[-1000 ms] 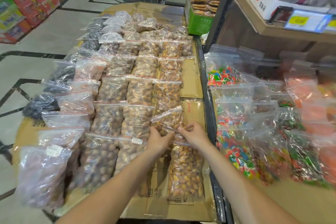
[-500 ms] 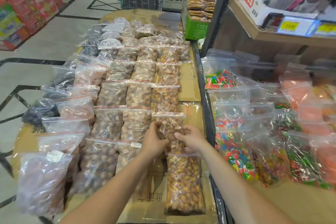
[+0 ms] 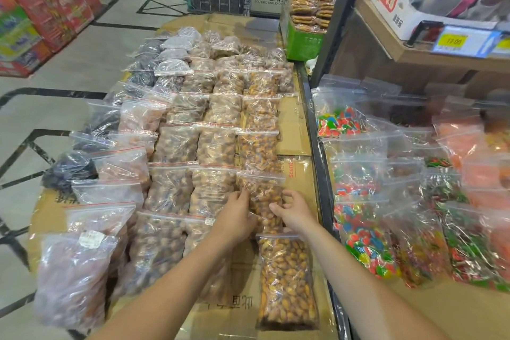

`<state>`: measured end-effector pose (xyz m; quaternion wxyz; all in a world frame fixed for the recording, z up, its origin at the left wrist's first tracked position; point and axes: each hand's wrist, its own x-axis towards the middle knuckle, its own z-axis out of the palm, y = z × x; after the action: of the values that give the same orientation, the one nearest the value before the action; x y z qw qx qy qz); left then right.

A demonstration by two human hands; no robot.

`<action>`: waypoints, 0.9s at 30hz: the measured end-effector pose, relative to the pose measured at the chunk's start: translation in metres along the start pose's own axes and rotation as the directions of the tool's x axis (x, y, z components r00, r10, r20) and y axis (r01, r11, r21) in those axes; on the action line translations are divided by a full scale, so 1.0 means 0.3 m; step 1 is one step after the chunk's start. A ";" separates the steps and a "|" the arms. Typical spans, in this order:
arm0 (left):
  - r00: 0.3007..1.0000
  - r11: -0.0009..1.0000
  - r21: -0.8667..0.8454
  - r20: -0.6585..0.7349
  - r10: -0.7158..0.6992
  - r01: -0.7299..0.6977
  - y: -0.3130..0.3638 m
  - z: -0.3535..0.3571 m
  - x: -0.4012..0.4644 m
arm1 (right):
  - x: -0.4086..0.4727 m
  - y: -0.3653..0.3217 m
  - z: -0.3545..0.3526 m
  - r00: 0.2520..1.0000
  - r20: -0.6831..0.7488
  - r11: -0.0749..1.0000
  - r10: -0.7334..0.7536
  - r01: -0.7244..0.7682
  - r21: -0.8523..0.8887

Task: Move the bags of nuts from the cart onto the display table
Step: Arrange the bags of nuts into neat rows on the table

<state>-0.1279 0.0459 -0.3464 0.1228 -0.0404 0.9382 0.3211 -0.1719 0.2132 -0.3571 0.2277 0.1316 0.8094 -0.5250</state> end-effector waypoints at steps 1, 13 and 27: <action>1.000 0.999 0.034 0.001 0.026 -0.026 -0.002 0.007 0.002 | 0.001 0.003 0.001 1.000 -0.019 1.000 -0.016 0.016 -0.014; 0.990 0.994 -0.015 -0.096 0.103 -0.105 -0.032 0.019 0.001 | 0.006 0.034 0.027 0.967 -0.218 0.990 -0.135 0.143 0.021; 0.994 0.950 0.297 -0.013 0.109 -0.100 -0.017 0.044 0.011 | -0.014 0.005 0.015 0.949 -0.015 0.915 -0.314 0.299 -0.271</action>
<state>-0.1276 0.0500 -0.3604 0.0966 0.0235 0.9782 0.1825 -0.1666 0.2098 -0.3576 0.1345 -0.0132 0.8891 -0.4372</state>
